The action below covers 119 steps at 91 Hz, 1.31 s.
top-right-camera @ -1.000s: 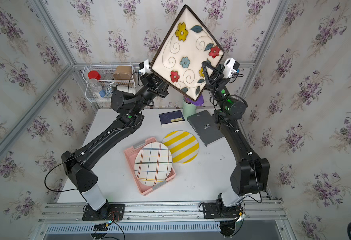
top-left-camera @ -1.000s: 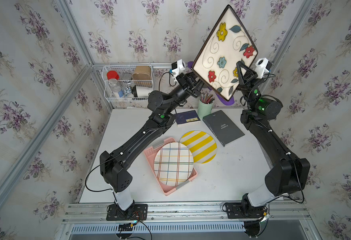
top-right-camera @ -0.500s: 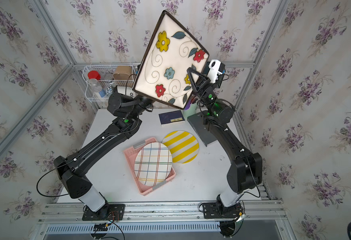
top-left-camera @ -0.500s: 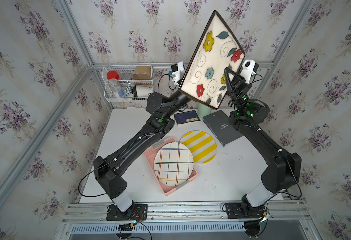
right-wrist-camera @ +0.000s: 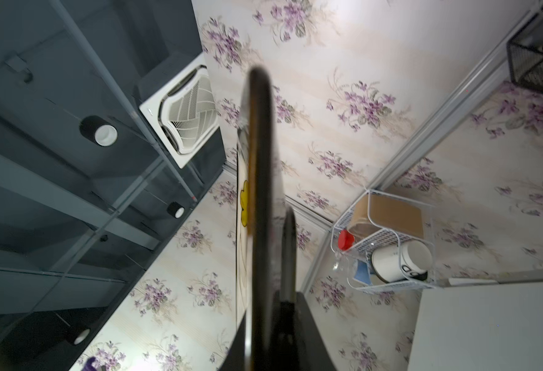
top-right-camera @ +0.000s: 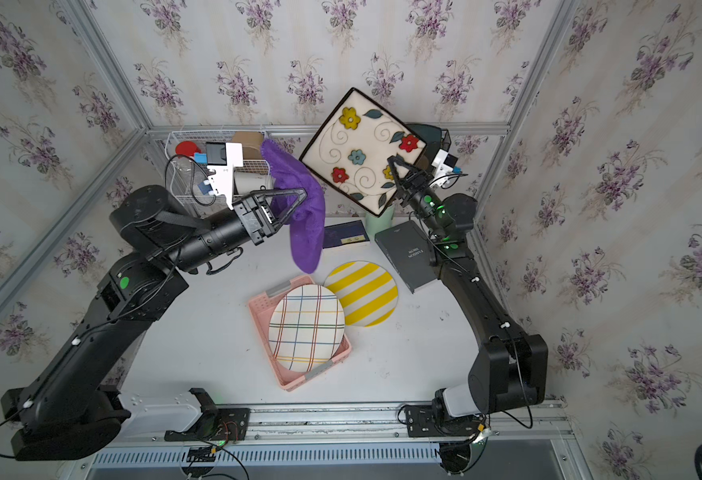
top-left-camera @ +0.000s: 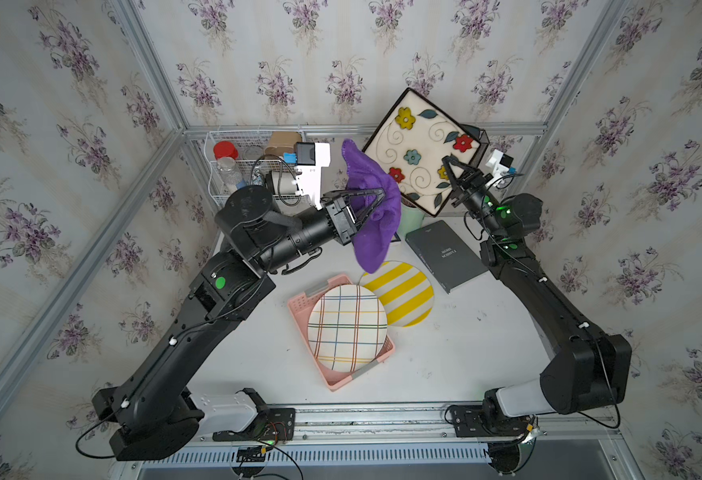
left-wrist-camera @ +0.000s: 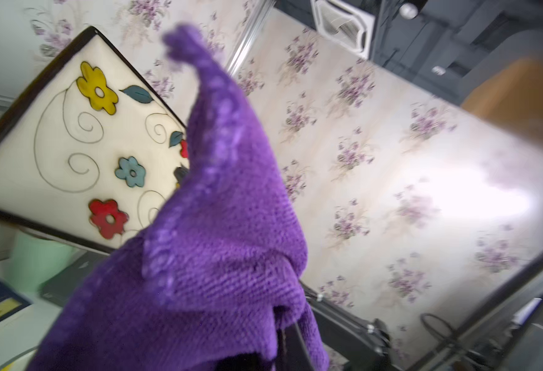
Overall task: Wipe the wet plate dry
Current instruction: Wipe the plate with towel.
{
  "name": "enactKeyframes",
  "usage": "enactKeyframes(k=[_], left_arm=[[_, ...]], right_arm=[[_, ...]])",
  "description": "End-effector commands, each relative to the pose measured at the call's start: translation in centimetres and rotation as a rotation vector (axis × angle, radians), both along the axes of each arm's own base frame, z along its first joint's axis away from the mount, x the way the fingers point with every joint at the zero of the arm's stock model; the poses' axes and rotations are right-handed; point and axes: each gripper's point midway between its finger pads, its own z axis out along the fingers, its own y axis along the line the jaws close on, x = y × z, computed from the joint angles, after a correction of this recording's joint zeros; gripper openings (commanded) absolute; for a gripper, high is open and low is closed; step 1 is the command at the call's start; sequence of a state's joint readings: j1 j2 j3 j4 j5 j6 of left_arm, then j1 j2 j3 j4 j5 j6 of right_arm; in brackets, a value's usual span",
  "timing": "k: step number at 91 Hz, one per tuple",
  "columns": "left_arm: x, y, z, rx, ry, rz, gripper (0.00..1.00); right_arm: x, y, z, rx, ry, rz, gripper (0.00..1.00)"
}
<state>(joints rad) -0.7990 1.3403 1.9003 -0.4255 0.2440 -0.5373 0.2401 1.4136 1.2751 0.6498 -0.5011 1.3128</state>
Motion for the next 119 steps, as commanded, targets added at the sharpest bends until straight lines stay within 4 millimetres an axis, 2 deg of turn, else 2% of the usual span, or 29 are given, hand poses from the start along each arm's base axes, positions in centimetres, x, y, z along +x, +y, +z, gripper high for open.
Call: enactKeyframes(k=[1,7,10,14,21,27,29,34,38,42,44,48,51,53,58,64,67,72,77,83,87,91,97,106,109,110,114,119], left_arm=[[2.7,1.8,-4.2,0.286,-0.033,0.174,0.0],[4.5,3.8,-5.2,0.358,-0.005,0.322,0.0],[6.1,4.3,-6.9,0.418,0.028,0.404,0.0],[7.0,5.8,-7.7,0.458,0.052,0.502,0.0],[7.7,8.2,-8.8,0.511,0.083,0.631,0.0],[8.1,9.2,-9.9,0.536,0.103,0.692,0.0],[7.6,9.8,-9.5,0.519,0.099,0.7,0.0],[7.3,8.8,-9.8,0.498,0.088,0.64,0.0],[7.0,6.5,-9.8,0.464,0.073,0.522,0.0],[6.4,3.7,-10.0,0.423,0.081,0.386,0.0],[5.8,2.4,-9.8,0.398,0.088,0.317,0.0],[5.8,-0.6,-11.5,0.397,0.14,0.204,0.0],[5.9,-1.6,-12.1,0.391,0.171,0.174,0.0],[6.1,-1.7,-12.3,0.391,0.183,0.175,0.0],[6.8,-0.7,-12.4,0.394,0.187,0.241,0.0],[8.0,2.8,-11.6,0.366,0.192,0.376,0.0],[8.9,4.4,-11.5,0.348,0.209,0.423,0.0],[8.5,6.7,-9.6,0.29,0.183,0.449,0.0],[8.4,6.7,-9.0,0.283,0.159,0.423,0.0],[8.3,5.1,-9.3,0.294,0.175,0.347,0.0],[8.8,3.4,-10.8,0.319,0.22,0.291,0.0],[9.0,2.4,-11.7,0.33,0.247,0.269,0.0],[9.5,2.7,-12.1,0.33,0.266,0.305,0.0],[10.1,5.9,-11.0,0.307,0.242,0.428,0.0],[10.4,6.7,-10.9,0.3,0.242,0.451,0.0],[10.1,7.1,-10.3,0.287,0.231,0.454,0.0],[9.6,7.7,-9.4,0.262,0.214,0.446,0.0],[9.1,6.9,-9.1,0.255,0.209,0.393,0.0]], right_arm=[[-2.6,1.2,2.6,-0.084,-0.166,-0.035,0.0],[-3.4,2.1,2.7,-0.105,-0.175,-0.024,0.0],[-3.8,2.5,2.8,-0.111,-0.18,-0.02,0.0],[-4.4,3.3,2.8,-0.121,-0.18,-0.008,0.0],[-5.5,4.6,2.7,-0.146,-0.185,0.009,0.0],[-6.7,6.0,2.4,-0.175,-0.19,0.032,0.0],[-7.0,6.5,2.3,-0.181,-0.194,0.04,0.0],[-8.4,8.2,2.1,-0.189,-0.201,0.096,0.0],[-8.8,8.7,2.1,-0.179,-0.201,0.127,0.0],[-10.2,10.0,2.4,-0.16,-0.212,0.189,0.0],[-10.3,10.1,2.5,-0.155,-0.214,0.194,0.0],[-10.1,9.4,2.9,-0.155,-0.217,0.166,0.0],[-10.0,9.0,3.4,-0.156,-0.223,0.143,0.0],[-8.9,7.6,3.5,-0.162,-0.22,0.095,0.0],[-7.7,5.6,3.7,-0.155,-0.202,0.042,0.0],[-7.0,3.9,3.5,-0.13,-0.185,0.029,0.0],[-7.1,3.6,3.7,-0.128,-0.194,0.032,0.0],[-7.8,4.4,3.7,-0.161,-0.214,0.058,0.0],[-8.9,6.1,3.4,-0.201,-0.234,0.101,0.0],[-10.7,8.5,3.0,-0.224,-0.257,0.163,0.0],[-12.4,10.5,2.8,-0.219,-0.267,0.229,0.0],[-12.7,11.1,2.6,-0.205,-0.266,0.25,0.0],[-12.5,10.6,2.6,-0.192,-0.258,0.225,0.0],[-11.5,8.2,2.6,-0.191,-0.243,0.135,0.0],[-10.6,6.9,2.5,-0.2,-0.238,0.095,0.0],[-10.6,6.7,2.6,-0.203,-0.241,0.092,0.0],[-10.8,6.9,2.5,-0.243,-0.257,0.1,0.0],[-11.4,8.2,2.3,-0.294,-0.278,0.141,0.0]])
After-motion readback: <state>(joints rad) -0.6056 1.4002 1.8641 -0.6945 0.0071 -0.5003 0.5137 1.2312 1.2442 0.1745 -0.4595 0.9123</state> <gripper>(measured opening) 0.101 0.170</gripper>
